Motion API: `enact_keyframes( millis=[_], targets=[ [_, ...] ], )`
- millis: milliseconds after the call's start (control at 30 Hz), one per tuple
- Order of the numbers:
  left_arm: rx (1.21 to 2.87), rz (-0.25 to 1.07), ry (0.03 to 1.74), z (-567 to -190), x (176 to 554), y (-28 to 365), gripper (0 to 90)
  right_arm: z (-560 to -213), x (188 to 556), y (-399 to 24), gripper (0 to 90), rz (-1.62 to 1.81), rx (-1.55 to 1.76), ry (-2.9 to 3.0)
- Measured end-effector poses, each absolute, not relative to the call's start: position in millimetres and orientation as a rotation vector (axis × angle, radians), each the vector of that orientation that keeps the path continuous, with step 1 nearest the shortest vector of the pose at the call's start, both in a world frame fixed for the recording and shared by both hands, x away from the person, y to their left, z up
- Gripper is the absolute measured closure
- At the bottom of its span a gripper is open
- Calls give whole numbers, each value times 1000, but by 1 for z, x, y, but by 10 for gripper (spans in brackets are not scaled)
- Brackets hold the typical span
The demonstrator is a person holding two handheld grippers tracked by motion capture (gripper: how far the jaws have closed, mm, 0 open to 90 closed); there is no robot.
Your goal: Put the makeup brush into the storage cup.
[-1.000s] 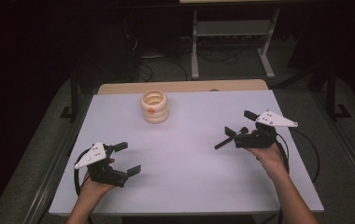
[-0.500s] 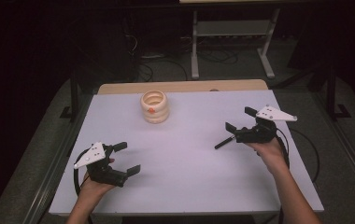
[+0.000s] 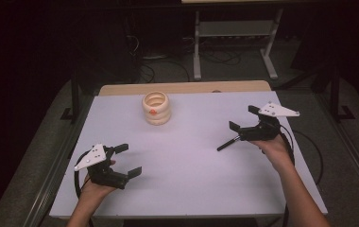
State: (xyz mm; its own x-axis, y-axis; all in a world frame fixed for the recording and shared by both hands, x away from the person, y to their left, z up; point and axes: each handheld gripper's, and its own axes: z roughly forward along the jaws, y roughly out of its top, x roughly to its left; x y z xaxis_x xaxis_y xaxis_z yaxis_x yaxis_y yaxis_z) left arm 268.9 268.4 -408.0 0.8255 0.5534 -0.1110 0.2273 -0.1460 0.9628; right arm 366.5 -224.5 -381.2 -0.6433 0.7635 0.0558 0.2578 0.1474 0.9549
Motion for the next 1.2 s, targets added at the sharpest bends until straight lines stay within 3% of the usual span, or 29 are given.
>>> enact_keyframes(
  millis=[1200],
  targets=[
    [1724,312,606,-408,269,269,0,-370,398,-217,0,1271,971,2225]
  ],
)
